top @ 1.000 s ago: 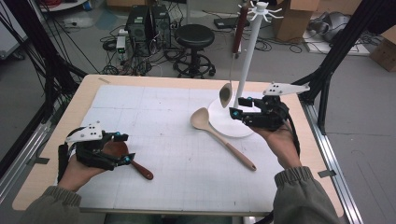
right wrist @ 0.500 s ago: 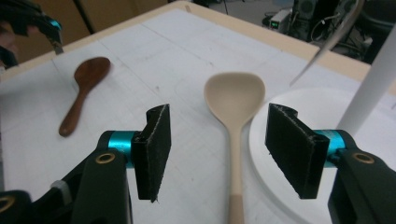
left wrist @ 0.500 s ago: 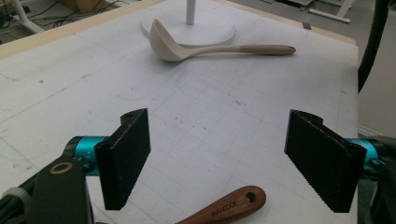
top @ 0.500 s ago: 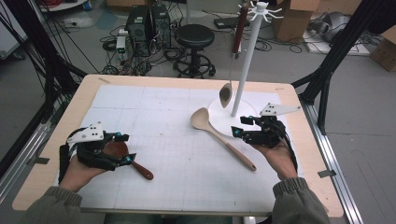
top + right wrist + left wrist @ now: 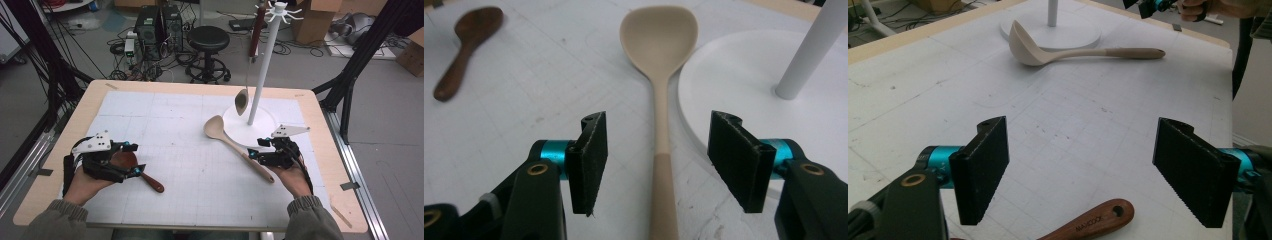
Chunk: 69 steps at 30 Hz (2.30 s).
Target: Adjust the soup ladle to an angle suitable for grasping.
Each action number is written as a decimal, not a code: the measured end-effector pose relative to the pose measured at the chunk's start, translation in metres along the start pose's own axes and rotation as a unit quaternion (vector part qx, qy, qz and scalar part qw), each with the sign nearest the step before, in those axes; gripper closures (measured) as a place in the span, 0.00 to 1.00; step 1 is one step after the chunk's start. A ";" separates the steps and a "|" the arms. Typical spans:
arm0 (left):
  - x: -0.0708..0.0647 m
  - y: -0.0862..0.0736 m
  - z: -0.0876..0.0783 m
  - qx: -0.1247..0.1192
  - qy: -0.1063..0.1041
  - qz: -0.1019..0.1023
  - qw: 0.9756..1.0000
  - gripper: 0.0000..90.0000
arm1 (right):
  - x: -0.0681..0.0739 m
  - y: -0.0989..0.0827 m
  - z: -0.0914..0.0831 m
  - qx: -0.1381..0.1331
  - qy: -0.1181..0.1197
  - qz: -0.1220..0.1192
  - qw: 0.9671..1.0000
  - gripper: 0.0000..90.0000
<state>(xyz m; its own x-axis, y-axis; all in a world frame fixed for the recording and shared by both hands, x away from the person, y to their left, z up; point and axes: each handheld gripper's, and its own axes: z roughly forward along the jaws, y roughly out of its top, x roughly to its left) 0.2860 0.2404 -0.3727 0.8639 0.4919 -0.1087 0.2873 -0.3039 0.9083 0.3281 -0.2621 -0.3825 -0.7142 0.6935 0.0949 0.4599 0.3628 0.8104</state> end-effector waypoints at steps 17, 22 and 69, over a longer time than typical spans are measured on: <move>0.000 0.000 0.001 0.004 -0.002 0.000 1.000 0.26 | -0.004 -0.028 0.028 0.038 -0.017 0.015 0.999 0.52; 0.000 0.000 0.001 0.004 -0.002 0.000 1.000 0.26 | -0.003 -0.031 0.036 0.057 -0.019 0.003 0.998 0.59; 0.000 -0.001 0.001 0.004 -0.006 -0.001 1.000 0.26 | 0.031 -0.016 0.068 0.107 0.062 -0.080 0.989 0.82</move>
<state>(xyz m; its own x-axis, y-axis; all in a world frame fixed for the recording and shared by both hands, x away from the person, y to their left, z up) 0.2867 0.2398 -0.3739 0.8688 0.4817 -0.1148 0.2913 -0.3096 0.9051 0.3348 -0.2043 -0.4324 -0.8395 0.5405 0.0565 0.4280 0.5935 0.6816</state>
